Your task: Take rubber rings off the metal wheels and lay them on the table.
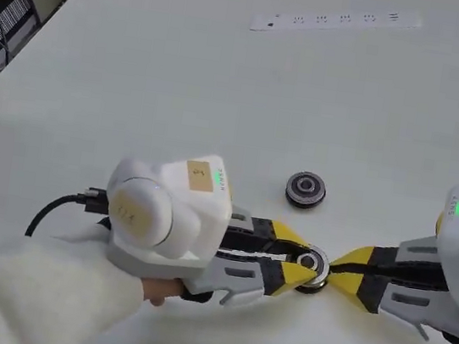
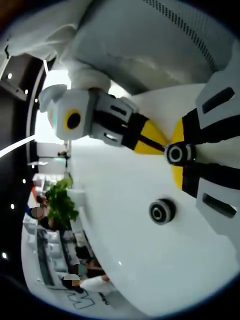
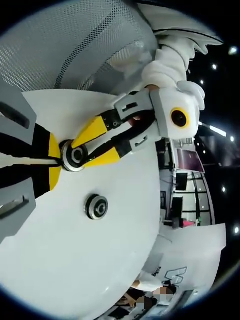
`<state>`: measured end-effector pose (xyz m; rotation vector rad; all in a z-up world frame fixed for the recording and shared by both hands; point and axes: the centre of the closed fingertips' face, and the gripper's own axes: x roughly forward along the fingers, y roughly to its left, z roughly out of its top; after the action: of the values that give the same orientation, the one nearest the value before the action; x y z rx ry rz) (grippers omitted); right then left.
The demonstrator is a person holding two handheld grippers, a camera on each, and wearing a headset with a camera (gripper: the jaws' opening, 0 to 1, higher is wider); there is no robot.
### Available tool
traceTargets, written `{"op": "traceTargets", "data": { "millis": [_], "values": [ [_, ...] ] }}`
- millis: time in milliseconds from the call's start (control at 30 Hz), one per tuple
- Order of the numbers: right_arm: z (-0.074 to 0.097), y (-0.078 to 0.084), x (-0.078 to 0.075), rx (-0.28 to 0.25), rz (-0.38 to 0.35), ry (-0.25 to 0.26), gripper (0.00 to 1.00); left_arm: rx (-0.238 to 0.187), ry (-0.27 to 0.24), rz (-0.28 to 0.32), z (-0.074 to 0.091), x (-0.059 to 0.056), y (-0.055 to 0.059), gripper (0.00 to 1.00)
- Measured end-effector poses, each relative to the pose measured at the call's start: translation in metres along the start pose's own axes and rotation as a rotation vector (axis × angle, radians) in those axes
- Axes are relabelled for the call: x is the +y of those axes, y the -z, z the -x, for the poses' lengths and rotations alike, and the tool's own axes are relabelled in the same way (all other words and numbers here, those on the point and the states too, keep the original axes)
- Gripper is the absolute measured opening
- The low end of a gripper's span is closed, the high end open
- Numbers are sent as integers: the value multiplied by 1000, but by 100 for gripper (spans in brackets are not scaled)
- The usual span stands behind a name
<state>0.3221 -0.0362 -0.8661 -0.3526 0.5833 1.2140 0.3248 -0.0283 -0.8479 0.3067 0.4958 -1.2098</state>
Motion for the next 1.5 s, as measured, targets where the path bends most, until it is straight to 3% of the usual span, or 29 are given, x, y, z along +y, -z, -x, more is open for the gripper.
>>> {"op": "traceTargets", "data": {
  "millis": [67,133,367,533,633,767,900,933,1000,1167,1500],
  "values": [
    [1,0,-3,4,-8,17,0,1,1,-5,0,0,0,14],
    [0,0,-4,-2,-88,21,0,2,-2,-11,0,0,0,14],
    [2,1,-9,-21,-198,25,0,5,-11,-41,-1,0,0,13],
    [6,-6,-15,-94,-351,15,0,4,-13,-40,-1,0,0,13],
    [6,-3,-16,-94,-371,12,0,2,-15,-41,-1,0,0,13],
    [8,-9,-16,-168,-562,-32,0,2,-15,-40,-1,0,0,13],
    [9,-10,-16,-201,-664,-65,0,-5,-19,-35,-1,1,0,13],
    [9,-15,-12,-225,-691,-95,0,-6,-19,-34,-1,1,0,13],
    [8,-12,-13,-210,-676,-80,0,-7,-19,-35,-1,1,0,13],
    [10,-15,-9,-214,-748,-108,0,-16,-18,-20,-1,1,0,13],
    [9,-19,-5,-221,-740,-124,0,-14,-19,-23,-1,2,0,12]
  ]
}}
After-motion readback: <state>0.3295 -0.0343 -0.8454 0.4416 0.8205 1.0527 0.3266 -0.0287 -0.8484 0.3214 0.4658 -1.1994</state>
